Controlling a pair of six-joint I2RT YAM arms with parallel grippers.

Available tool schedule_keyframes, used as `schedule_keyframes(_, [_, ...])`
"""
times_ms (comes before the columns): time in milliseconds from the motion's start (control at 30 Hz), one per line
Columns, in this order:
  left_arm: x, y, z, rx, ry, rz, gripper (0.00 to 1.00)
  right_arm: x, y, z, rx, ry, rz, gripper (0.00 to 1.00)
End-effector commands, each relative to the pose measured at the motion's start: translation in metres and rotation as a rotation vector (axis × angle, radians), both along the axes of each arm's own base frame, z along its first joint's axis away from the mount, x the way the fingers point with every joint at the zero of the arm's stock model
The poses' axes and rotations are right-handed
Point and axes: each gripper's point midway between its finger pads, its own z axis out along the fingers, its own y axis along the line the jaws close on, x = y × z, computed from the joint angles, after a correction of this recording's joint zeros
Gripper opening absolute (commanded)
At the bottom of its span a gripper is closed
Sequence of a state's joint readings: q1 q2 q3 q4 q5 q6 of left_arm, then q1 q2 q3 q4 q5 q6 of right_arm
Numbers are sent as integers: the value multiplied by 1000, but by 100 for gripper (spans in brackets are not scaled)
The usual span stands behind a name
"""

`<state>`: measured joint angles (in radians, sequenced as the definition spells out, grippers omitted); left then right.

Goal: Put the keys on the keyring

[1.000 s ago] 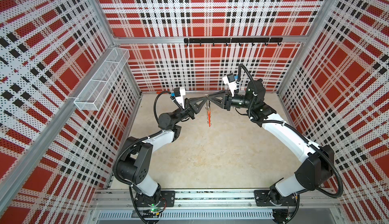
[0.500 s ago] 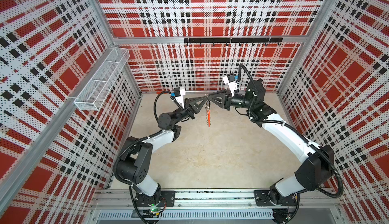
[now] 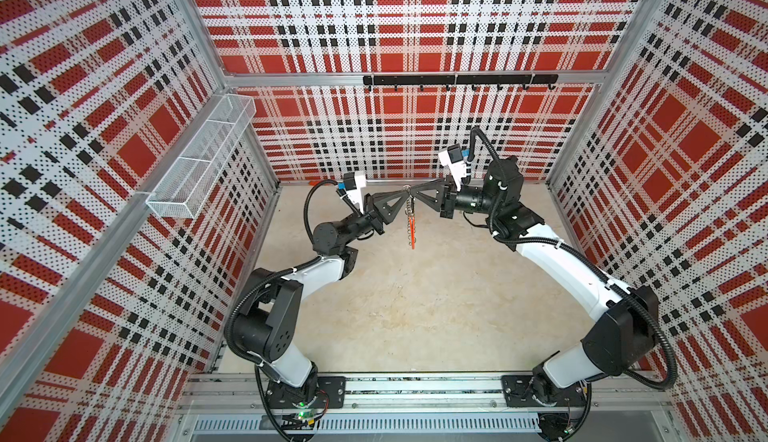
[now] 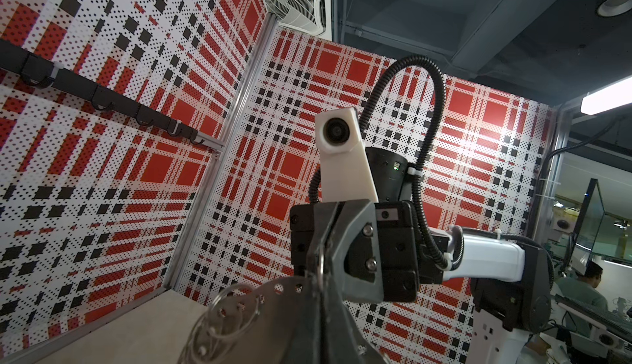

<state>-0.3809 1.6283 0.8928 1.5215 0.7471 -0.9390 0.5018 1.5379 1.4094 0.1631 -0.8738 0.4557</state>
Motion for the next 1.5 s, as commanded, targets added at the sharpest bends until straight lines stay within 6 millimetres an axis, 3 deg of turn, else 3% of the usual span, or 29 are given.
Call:
schedule_keyframes(0, [-16,2,23,-34,-127,-21,0,-3,5,6,7,-39,11,0])
schedule_keyframes(267, [-9,1,16,-14,-101,-9,0,6,-1,5,2,-55,-77,0])
schedule_keyframes(333, [-9,1,15,-10,-100,-2,10,7,-1,4,0,-58,-79,0])
schedule_keyframes(433, [-8,2,13,-5,-101,7,16,7,-2,5,0,-66,-86,0])
schedule_keyframes(500, [-7,2,12,-5,-97,10,24,7,-3,7,-1,-75,-91,0])
schedule_keyframes(600, [-8,4,13,-3,-103,14,25,6,-4,5,-11,-82,-94,0])
schedule_keyframes(833, [-14,7,19,-5,-134,-8,22,6,-1,0,-38,-83,-75,0])
schedule_keyframes(1033, [-20,11,24,-27,-151,-54,0,1,3,-4,-50,-71,-22,0])
schedule_keyframes(1333, [-23,9,24,-22,-151,-74,0,1,0,-1,-46,-57,-39,0])
schedule_keyframes(1400, [-24,10,24,-21,-150,-75,0,6,-5,-1,-40,-45,-60,20])
schedule_keyframes(1467, [-25,11,25,-24,-149,-75,0,9,-12,2,-20,-35,-69,25])
